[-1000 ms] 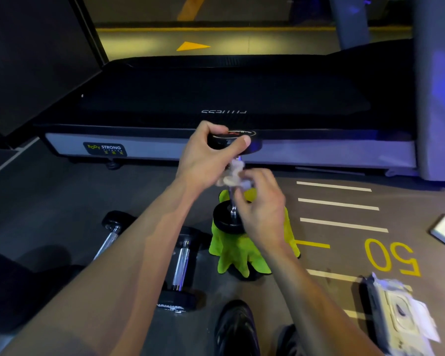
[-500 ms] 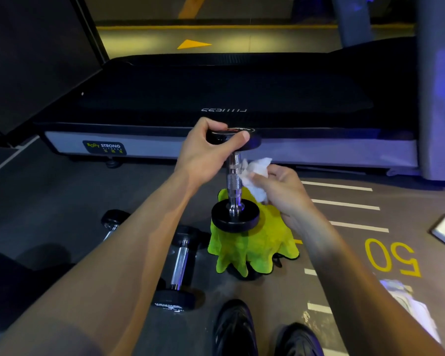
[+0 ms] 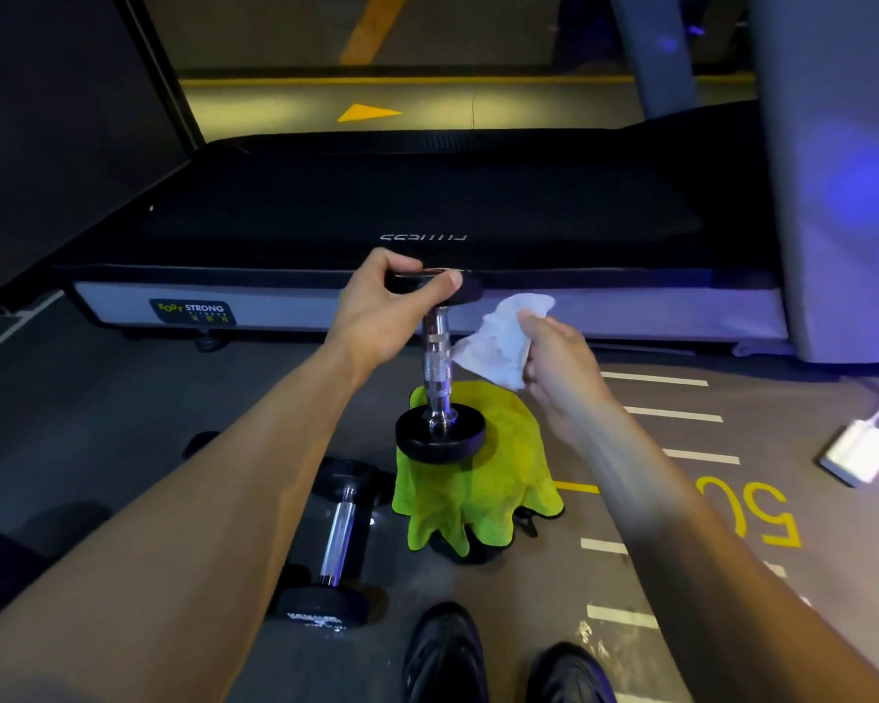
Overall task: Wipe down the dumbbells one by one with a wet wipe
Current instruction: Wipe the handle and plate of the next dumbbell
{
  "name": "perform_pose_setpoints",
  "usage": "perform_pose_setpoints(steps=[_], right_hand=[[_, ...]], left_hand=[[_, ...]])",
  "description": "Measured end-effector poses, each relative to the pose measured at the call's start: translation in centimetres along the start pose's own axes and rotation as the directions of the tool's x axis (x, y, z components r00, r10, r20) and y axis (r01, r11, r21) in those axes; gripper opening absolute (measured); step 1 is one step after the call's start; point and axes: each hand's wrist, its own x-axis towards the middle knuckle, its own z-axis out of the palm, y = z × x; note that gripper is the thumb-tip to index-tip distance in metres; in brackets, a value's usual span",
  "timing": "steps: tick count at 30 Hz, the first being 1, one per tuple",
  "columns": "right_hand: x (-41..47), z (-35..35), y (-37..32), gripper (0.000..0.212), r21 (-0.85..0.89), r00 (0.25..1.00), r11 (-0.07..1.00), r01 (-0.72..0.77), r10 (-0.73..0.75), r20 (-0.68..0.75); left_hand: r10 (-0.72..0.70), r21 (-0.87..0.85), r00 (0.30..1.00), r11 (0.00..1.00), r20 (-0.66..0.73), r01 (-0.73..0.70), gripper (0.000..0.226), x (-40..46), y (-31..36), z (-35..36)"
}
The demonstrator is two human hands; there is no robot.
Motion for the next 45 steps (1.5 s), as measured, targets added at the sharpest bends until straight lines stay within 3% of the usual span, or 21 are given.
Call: perform_pose_setpoints(steps=[4,8,14,18,22,24,27,30,34,37,39,42,45], right_hand=[[-0.3,-0.1,0.7,0.016,0.074,0.997,0.997,-0.030,0.036,-0.074],[0.1,-0.4,1.1,0.032,0.037,0.995,0.999,0.006,-0.002,-0.095],[0.2,0.9,2.6,0.039,0.318,0.994,0.948,0.005,-0.039,0.101],[0.2,3.2,4.3,0.056,0.490,0.990,0.869,0.059,-0.114,0.083],[0.4,4.4,5.4,0.055,0.617,0.956,0.776,0.130,-0.263,0.129],[0.2,5.0,6.1,0.055,0.529,0.931,0.820,0.218,-0.337,0.139],[0.8,6.4,6.9,0.029,0.249,0.918,0.890,0.382,-0.396,0.006],[1.7,7.7,6.2,0.023,0.260,0.909,0.872,0.415,-0.404,-0.096],[3.0,8.8,5.7,0.020,0.224,0.923,0.896,0.384,-0.364,-0.128],[3.2,8.8,5.5,0.007,0.118,0.941,0.934,0.337,-0.336,-0.031],[4.4,8.2,5.9,0.029,0.154,0.969,0.959,0.236,-0.244,0.035],[5.0,8.1,5.4,0.040,0.221,0.994,0.972,0.080,-0.094,0.057],[4.5,8.4,5.4,0.028,0.251,0.984,0.954,0.161,-0.137,-0.110]], left_hand=[[-0.016,0.004,1.000,1.000,0.006,0.016,0.045,-0.2,0.2,-0.4],[-0.007,0.003,1.000,1.000,0.004,0.007,0.045,-0.2,0.1,-0.5],[0.075,0.002,0.996,0.997,-0.057,-0.075,0.048,0.4,-1.1,-0.2],[0.112,-0.036,0.989,0.993,-0.097,-0.116,0.049,0.8,-1.6,0.1],[0.134,-0.078,0.983,0.986,-0.125,-0.145,0.041,1.0,-2.2,0.6],[0.133,-0.092,0.979,0.985,-0.158,-0.148,0.041,1.2,-2.3,1.0],[0.108,-0.083,0.981,0.989,-0.162,-0.122,0.044,1.6,-2.2,1.3],[0.104,-0.063,0.983,0.991,-0.149,-0.115,0.044,1.6,-2.0,1.3],[0.117,-0.081,0.982,0.988,-0.145,-0.130,0.045,1.2,-2.1,1.3],[0.121,-0.093,0.983,0.987,-0.138,-0.135,0.045,1.1,-2.1,1.2],[0.117,-0.120,0.985,0.984,-0.127,-0.133,0.046,1.1,-2.2,1.0],[0.123,-0.138,0.985,0.980,-0.124,-0.140,0.047,0.9,-2.2,1.0],[0.138,-0.184,0.986,0.971,-0.093,-0.153,0.045,0.7,-2.2,0.9]])
